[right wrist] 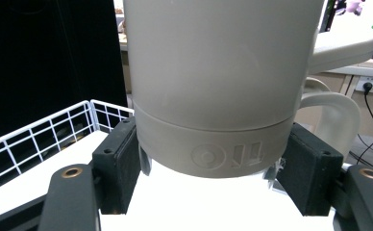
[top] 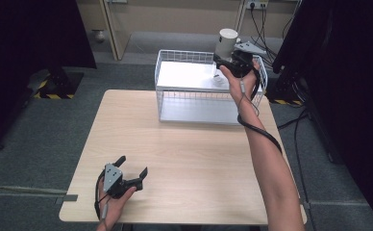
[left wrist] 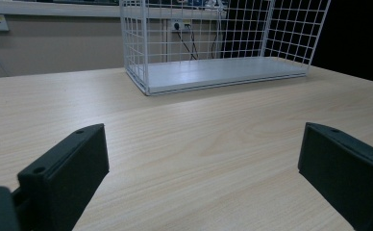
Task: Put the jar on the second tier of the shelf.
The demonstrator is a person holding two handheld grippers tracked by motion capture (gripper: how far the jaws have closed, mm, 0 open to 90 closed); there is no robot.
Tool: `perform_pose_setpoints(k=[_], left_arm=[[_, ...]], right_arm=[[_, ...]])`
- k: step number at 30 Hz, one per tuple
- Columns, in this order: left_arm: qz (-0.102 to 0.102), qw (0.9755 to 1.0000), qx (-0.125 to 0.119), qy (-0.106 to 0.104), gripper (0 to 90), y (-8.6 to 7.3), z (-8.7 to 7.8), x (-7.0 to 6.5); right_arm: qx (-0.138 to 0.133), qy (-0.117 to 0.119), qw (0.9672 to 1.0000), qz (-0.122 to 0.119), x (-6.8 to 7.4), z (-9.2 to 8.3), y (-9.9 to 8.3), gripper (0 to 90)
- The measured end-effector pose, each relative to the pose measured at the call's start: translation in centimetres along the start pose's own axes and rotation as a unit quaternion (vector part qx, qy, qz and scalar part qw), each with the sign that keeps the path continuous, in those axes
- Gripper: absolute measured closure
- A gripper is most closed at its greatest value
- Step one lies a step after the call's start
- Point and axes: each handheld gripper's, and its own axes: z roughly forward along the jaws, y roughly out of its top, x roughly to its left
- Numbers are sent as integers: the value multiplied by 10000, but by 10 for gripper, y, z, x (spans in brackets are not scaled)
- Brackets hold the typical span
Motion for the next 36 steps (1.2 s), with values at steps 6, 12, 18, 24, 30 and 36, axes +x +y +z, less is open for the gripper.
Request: perform_pose_setpoints(k=[6, 12, 18, 24, 30, 36], left_arm=[[-5, 10000, -10, -4, 30, 0, 0, 0], [-10, 10000, -15, -11, 30, 0, 0, 0], [0, 10000, -3, -11, 30, 0, 0, 0], [14, 10000, -9, -13, 30, 0, 0, 0], [15, 10000, 8, -10, 30, 0, 0, 0], [27, 10000, 2, -7, 30, 0, 0, 0]], right_arm=[[109, -29, 9999, 5, 0, 6, -5, 312], [139, -24, 9999, -5, 0, 9, -7, 312], [122, -30, 9999, -16, 0, 11, -8, 309], [154, 11, 9999, 56, -1, 12, -7, 294], [160, -8, 9997, 190, 0, 9, -4, 183], [273, 136, 9990, 334, 3, 6, -8, 74]])
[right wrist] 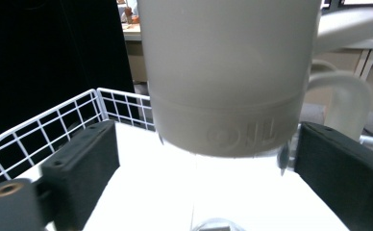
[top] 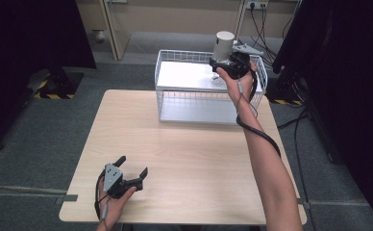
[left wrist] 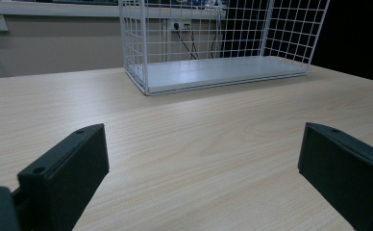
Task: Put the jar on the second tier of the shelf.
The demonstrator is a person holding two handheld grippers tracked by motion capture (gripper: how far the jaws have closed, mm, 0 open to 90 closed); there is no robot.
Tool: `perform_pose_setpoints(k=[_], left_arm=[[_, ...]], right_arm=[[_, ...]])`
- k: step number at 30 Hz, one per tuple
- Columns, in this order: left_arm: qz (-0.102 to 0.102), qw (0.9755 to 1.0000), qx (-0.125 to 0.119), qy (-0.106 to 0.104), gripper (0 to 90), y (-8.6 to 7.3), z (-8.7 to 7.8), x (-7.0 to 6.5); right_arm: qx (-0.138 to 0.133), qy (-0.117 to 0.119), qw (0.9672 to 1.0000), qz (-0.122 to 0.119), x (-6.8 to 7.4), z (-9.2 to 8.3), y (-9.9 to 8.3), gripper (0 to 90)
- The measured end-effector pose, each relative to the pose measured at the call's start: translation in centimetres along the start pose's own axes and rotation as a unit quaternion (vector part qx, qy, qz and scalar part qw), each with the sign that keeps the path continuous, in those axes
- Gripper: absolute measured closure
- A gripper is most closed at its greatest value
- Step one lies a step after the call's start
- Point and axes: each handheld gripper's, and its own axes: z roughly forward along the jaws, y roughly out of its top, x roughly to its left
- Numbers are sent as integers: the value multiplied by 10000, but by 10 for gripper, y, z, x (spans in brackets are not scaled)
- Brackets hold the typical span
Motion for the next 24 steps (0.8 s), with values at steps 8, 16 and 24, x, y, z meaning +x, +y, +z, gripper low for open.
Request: perform_pose_setpoints(k=[8, 16, 24], left_arm=[[-11, 10000, -16, -1, 30, 0, 0, 0], [10, 10000, -13, 9, 30, 0, 0, 0], [-5, 10000, -27, 17, 30, 0, 0, -1]], right_arm=[[-1, 151, 9999, -25, 4, -8, -4, 24], [-26, 255, 9996, -97, 8, -19, -8, 19], [-31, 327, 9994, -147, 12, -31, -12, 19]])
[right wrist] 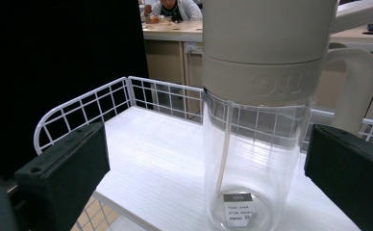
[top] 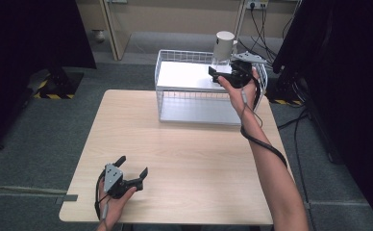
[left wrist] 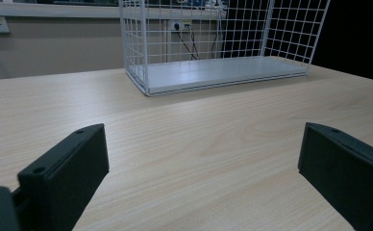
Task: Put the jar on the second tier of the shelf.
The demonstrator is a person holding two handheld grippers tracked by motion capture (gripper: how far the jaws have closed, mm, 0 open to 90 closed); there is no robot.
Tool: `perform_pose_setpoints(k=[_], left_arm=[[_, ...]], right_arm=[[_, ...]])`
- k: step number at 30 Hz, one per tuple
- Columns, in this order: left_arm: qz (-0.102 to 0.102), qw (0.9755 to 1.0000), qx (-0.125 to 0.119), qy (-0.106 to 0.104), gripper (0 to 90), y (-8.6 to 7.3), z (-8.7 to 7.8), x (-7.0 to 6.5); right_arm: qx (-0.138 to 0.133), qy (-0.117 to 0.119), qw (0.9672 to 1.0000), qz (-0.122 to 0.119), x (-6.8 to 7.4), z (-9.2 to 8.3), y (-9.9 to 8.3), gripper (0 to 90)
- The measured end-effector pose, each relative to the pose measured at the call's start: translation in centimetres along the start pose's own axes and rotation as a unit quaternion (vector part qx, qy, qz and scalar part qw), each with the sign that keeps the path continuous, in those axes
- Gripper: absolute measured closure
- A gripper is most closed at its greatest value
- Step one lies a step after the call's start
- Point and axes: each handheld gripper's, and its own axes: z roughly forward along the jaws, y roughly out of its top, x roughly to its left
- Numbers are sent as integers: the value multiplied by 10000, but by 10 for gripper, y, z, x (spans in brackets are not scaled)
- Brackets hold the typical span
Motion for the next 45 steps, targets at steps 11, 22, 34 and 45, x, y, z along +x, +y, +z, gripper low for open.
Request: perform_pose_setpoints(k=[11, 22, 34, 45], left_arm=[[37, 10000, 19, 3, 30, 0, 0, 0], [47, 10000, 19, 14, 30, 0, 0, 0], [48, 10000, 19, 19, 30, 0, 0, 0], [53, 10000, 15, 26, 30, 0, 0, -1]], right_arm=[[12, 151, 9999, -58, 4, -14, -11, 19], [12, 268, 9996, -126, 7, -26, -23, 20], [57, 304, 9993, -211, 10, -37, -35, 20], [108, 299, 9992, -237, 8, -47, -48, 20]])
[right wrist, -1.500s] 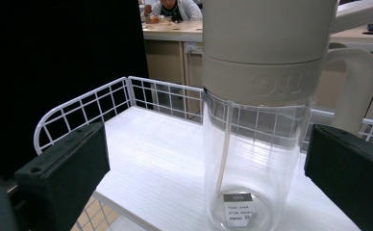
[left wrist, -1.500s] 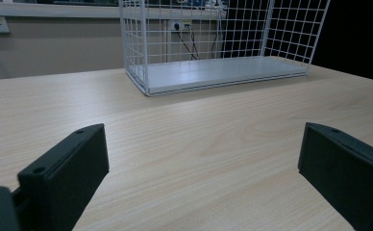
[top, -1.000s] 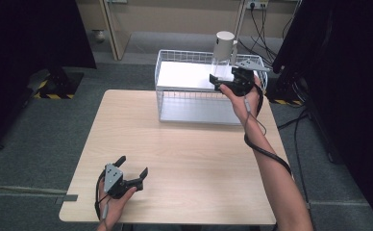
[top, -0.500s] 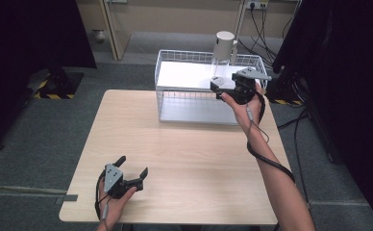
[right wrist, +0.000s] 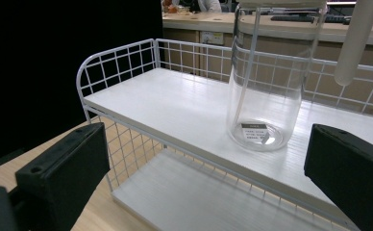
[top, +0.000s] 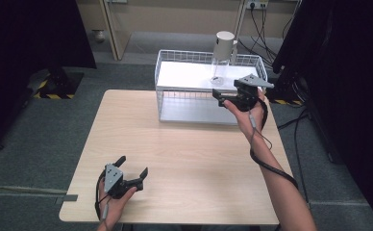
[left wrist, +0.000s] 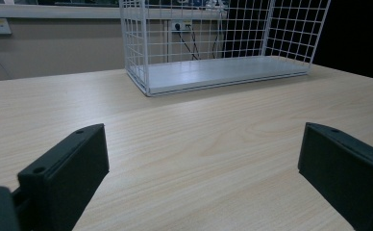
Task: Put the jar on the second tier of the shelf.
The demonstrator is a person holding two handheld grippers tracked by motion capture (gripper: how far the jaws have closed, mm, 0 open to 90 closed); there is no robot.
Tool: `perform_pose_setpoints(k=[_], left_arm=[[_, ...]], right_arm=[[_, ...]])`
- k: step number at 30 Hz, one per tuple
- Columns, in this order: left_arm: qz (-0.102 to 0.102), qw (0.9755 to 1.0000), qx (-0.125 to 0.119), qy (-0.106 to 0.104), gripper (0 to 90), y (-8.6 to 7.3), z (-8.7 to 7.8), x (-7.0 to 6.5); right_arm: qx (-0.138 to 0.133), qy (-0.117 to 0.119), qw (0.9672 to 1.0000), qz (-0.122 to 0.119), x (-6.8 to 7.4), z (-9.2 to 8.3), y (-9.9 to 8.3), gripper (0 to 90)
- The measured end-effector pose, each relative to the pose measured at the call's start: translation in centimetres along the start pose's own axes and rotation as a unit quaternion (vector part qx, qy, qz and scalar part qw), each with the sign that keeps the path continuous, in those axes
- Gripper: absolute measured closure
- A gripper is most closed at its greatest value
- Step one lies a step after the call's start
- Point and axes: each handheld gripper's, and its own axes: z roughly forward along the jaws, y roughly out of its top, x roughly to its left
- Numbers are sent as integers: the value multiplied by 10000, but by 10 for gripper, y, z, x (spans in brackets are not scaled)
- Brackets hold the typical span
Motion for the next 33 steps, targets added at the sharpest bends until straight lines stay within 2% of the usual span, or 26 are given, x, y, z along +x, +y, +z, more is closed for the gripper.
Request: perform_pose_setpoints(k=[13, 33], left_arm=[[5, 10000, 1, 14, 30, 0, 0, 0], [15, 10000, 6, 16, 30, 0, 0, 0]], right_arm=[[62, -5, 10000, -6, -4, -17, -17, 20], [163, 50, 9998, -84, -1, -34, -44, 20]])
